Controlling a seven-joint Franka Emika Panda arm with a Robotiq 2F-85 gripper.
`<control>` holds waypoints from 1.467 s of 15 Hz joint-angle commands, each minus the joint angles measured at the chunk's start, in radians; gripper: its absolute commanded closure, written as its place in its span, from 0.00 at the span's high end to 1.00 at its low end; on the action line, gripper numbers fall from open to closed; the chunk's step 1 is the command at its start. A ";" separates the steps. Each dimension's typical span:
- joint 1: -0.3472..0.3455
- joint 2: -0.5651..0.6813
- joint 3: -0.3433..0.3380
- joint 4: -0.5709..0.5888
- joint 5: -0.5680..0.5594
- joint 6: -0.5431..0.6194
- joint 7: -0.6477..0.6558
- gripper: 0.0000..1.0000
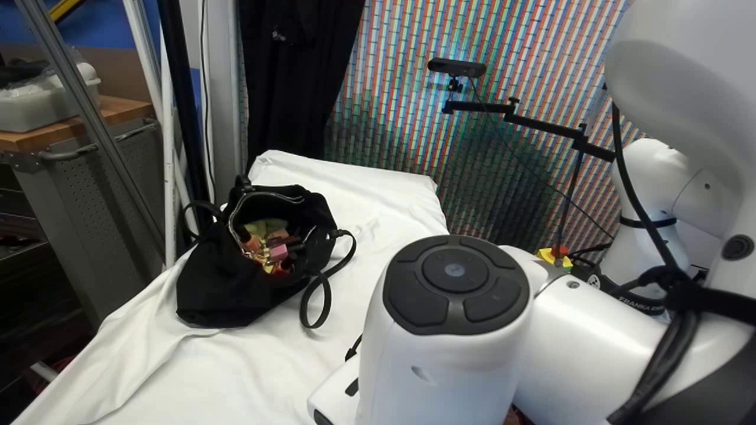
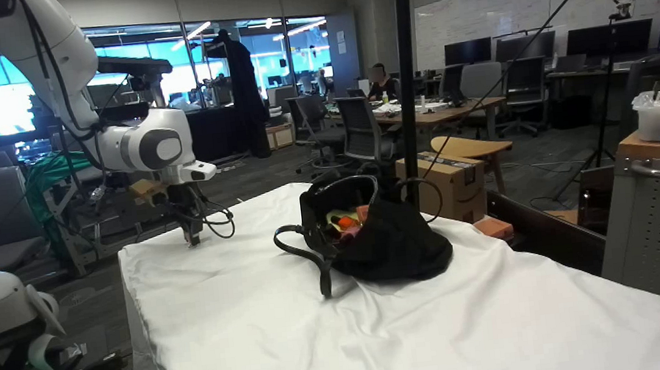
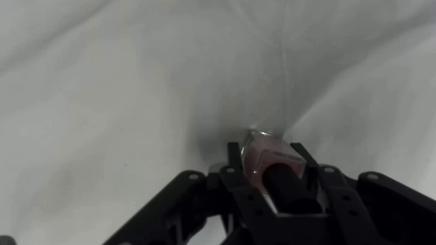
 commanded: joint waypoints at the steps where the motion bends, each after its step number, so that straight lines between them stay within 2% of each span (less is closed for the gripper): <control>1: -0.008 0.009 0.006 0.009 0.009 -0.020 -0.013 0.19; 2: -0.008 0.007 0.005 0.009 0.009 -0.024 -0.012 0.16; 8: -0.029 -0.026 -0.009 -0.006 0.011 -0.037 -0.012 0.16; 13: -0.114 -0.080 -0.024 -0.028 0.024 -0.070 -0.058 0.16; 22: -0.244 -0.173 -0.087 0.009 -0.014 -0.168 -0.128 0.16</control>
